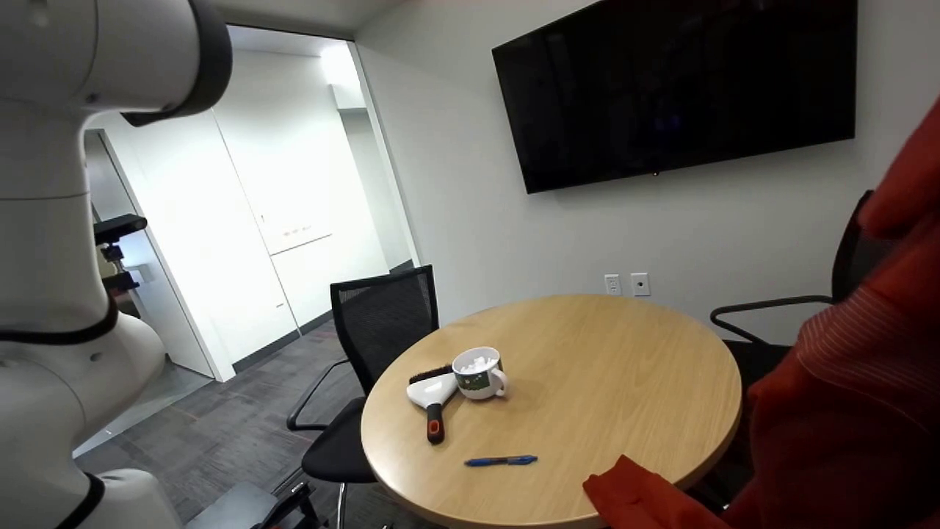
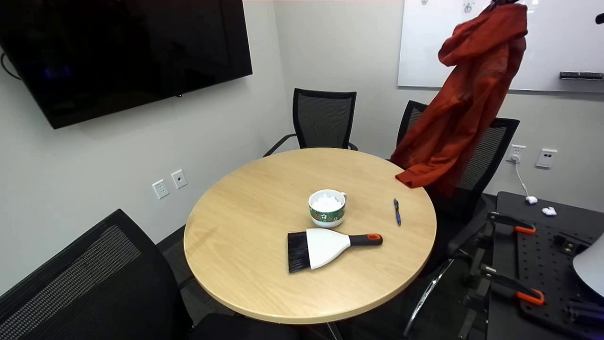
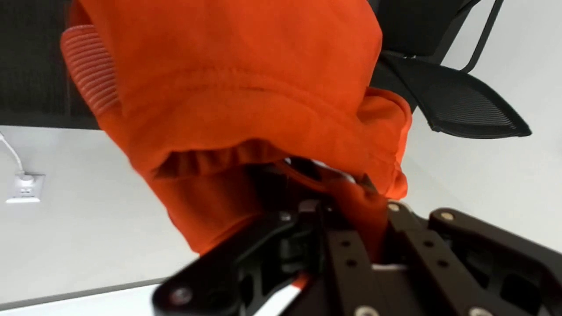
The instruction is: Move the burgundy jacket to the top of the right chair
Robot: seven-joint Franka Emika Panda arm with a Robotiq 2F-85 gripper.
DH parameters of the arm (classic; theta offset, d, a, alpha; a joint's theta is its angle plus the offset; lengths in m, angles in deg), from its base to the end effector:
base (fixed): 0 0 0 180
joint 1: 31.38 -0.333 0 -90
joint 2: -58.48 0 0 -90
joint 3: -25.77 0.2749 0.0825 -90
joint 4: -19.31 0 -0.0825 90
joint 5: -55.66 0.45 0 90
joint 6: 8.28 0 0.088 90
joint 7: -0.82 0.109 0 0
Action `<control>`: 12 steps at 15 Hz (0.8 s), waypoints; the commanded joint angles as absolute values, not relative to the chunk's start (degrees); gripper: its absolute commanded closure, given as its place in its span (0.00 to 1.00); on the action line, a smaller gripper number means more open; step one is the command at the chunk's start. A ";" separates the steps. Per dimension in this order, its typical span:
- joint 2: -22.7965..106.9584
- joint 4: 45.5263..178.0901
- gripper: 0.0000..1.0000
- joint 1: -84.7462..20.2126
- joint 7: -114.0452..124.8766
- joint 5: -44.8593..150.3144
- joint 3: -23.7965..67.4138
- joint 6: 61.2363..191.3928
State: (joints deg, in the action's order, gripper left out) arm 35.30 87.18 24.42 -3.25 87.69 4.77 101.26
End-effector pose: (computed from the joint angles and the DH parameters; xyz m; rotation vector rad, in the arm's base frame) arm 0.2617 -0.7045 0.5734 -2.3265 1.7925 -0.7931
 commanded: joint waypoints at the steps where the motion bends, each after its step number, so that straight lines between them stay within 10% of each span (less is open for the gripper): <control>1: 30.12 84.74 0.96 24.24 1.73 87.87 4.48 104.49; 11: 17.50 81.45 0.96 22.51 26.37 65.25 1.90 114.58; 12: 16.85 80.74 0.61 22.64 27.55 63.91 2.13 113.54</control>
State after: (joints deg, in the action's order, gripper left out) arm 19.40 84.80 23.19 22.01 68.29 3.62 116.09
